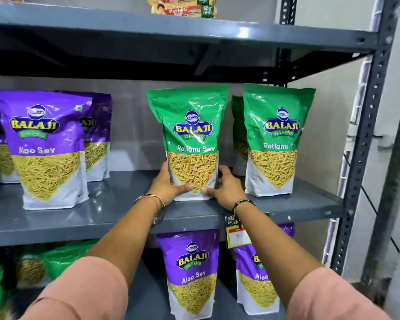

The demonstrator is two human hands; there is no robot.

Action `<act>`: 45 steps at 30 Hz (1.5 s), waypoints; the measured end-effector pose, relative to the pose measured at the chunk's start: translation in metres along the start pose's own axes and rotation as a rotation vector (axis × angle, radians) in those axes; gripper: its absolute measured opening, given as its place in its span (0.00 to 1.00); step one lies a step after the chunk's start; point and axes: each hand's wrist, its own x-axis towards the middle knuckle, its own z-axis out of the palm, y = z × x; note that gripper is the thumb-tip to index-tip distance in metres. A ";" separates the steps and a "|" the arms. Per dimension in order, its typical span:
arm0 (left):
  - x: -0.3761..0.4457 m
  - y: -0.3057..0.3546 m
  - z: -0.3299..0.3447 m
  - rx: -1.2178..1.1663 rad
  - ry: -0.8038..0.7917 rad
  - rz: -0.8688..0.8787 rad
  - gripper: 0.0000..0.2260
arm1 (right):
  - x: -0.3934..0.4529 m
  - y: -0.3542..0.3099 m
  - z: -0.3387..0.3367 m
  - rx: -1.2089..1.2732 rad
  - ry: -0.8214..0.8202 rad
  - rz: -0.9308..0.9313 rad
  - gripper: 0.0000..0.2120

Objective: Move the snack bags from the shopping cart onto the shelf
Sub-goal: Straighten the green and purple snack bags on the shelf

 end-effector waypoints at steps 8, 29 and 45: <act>-0.009 0.006 0.010 0.014 0.181 -0.065 0.62 | -0.014 0.024 -0.084 -0.174 0.721 -0.070 0.56; -0.005 -0.002 0.013 0.035 0.121 -0.014 0.39 | -0.010 0.072 -0.093 -0.201 0.444 0.219 0.60; -0.079 -0.025 -0.175 0.360 0.921 0.121 0.46 | -0.055 -0.102 0.053 -0.146 0.719 -0.388 0.41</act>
